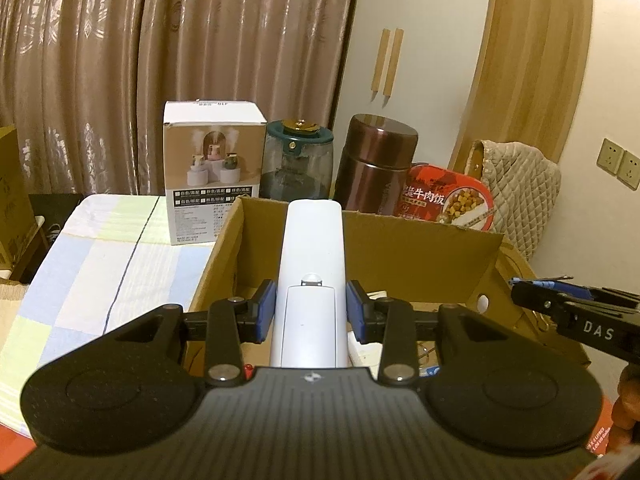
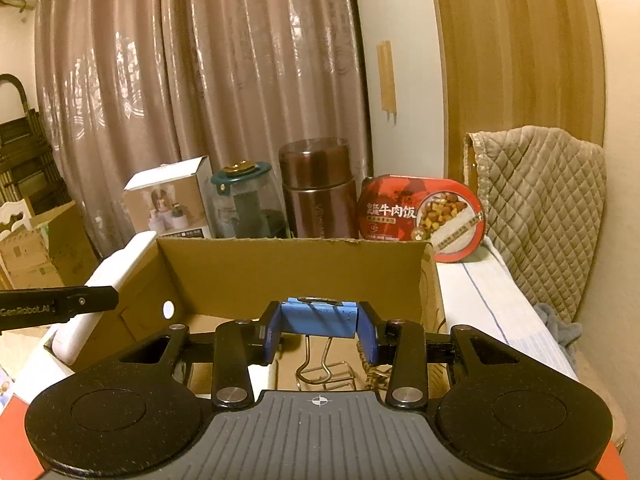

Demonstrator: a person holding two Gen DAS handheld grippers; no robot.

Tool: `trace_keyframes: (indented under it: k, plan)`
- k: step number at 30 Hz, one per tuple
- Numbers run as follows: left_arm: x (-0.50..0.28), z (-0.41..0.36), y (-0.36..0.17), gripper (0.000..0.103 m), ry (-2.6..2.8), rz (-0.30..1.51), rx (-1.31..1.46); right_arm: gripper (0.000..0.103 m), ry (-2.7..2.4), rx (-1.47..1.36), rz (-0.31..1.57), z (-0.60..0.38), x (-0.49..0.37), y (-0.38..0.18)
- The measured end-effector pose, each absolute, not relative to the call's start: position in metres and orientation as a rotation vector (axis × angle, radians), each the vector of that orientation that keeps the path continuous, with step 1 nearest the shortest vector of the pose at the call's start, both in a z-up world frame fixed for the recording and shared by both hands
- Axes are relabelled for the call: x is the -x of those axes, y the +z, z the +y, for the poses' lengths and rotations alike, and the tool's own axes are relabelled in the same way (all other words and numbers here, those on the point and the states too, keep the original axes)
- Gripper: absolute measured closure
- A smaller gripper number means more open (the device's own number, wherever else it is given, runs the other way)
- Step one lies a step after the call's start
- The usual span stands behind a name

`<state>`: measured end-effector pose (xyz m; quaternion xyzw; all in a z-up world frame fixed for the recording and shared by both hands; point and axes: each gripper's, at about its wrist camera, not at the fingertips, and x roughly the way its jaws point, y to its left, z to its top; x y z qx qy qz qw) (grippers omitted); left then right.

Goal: Organize rigid objects
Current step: 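Lower the remote into the box with left tool while right tool lowers the clip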

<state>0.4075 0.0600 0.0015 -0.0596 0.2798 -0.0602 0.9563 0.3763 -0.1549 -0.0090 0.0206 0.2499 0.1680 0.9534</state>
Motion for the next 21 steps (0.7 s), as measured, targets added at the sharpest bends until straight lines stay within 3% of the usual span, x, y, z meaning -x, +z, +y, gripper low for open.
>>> trace_keyframes:
  k: [21]
  plan:
    - [-0.424, 0.058, -0.014, 0.070, -0.140, 0.614, 0.132, 0.067, 0.357, -0.018, 0.515, -0.146, -0.383, -0.015]
